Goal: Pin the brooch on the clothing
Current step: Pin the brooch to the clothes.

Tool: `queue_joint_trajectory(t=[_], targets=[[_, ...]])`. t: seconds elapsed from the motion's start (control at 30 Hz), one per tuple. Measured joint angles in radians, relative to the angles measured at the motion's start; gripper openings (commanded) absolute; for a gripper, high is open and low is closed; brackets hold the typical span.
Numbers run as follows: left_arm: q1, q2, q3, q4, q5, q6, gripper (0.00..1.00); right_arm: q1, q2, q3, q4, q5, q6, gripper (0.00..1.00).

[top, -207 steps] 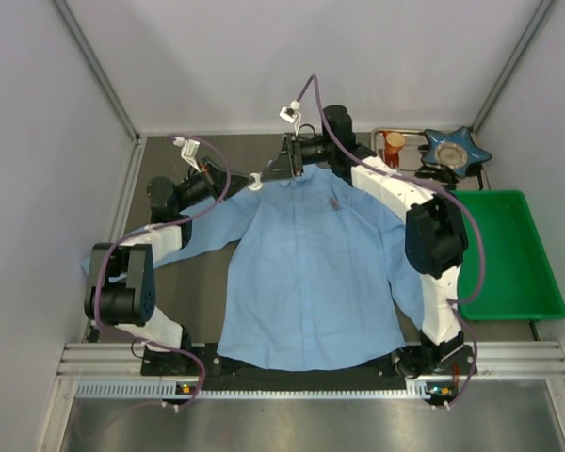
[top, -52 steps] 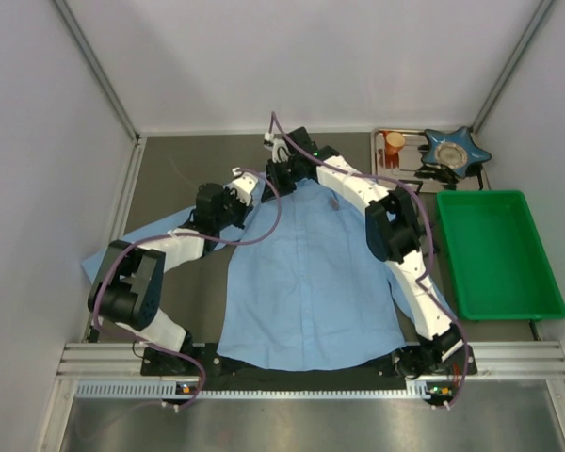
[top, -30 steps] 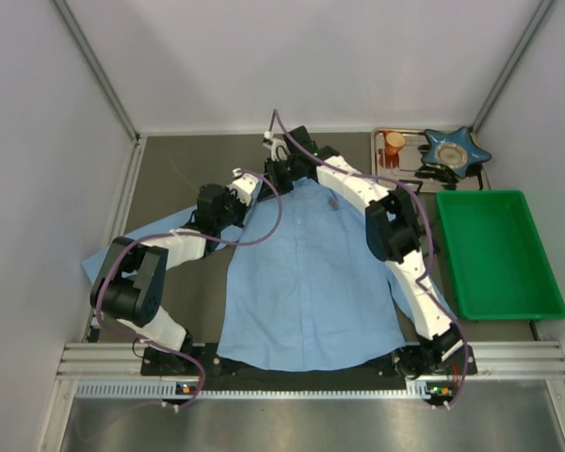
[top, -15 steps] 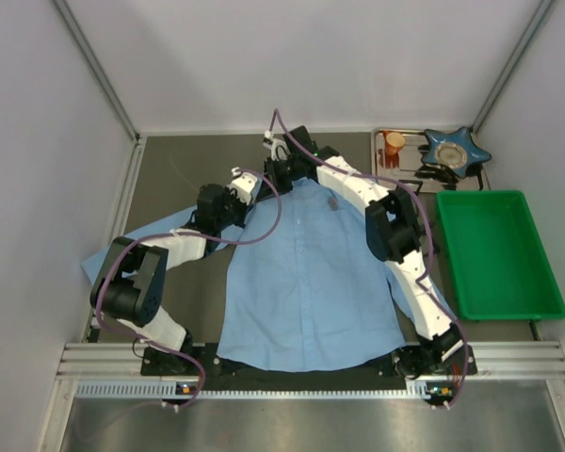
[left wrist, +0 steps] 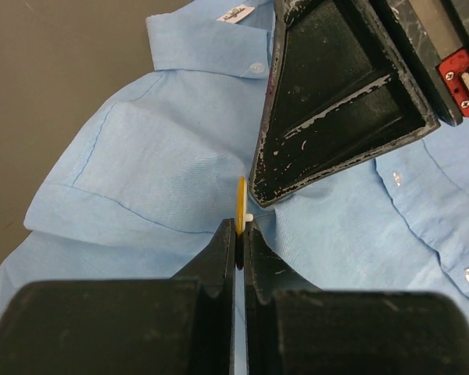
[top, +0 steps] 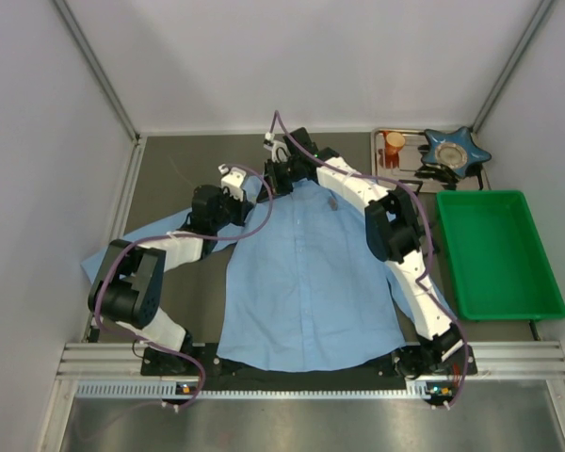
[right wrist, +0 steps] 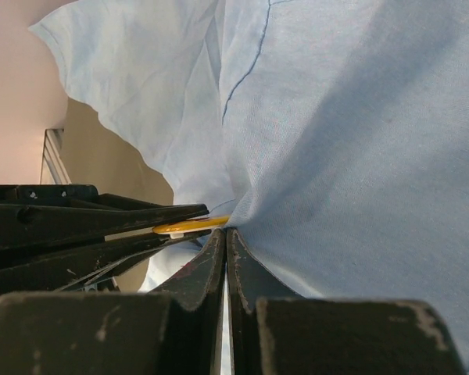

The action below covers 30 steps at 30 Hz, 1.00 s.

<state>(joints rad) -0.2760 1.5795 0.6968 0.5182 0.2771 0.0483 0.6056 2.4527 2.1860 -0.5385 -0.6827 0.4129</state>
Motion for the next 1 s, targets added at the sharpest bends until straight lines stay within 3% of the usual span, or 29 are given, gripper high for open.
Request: queue_joint_trajectory(t=[1.0], targets=[[0.027,0.000,-0.004,0.042,0.048,-0.269,0.00,0.001,-0.018,-0.035,0.005,0.014,0.003,0.00]])
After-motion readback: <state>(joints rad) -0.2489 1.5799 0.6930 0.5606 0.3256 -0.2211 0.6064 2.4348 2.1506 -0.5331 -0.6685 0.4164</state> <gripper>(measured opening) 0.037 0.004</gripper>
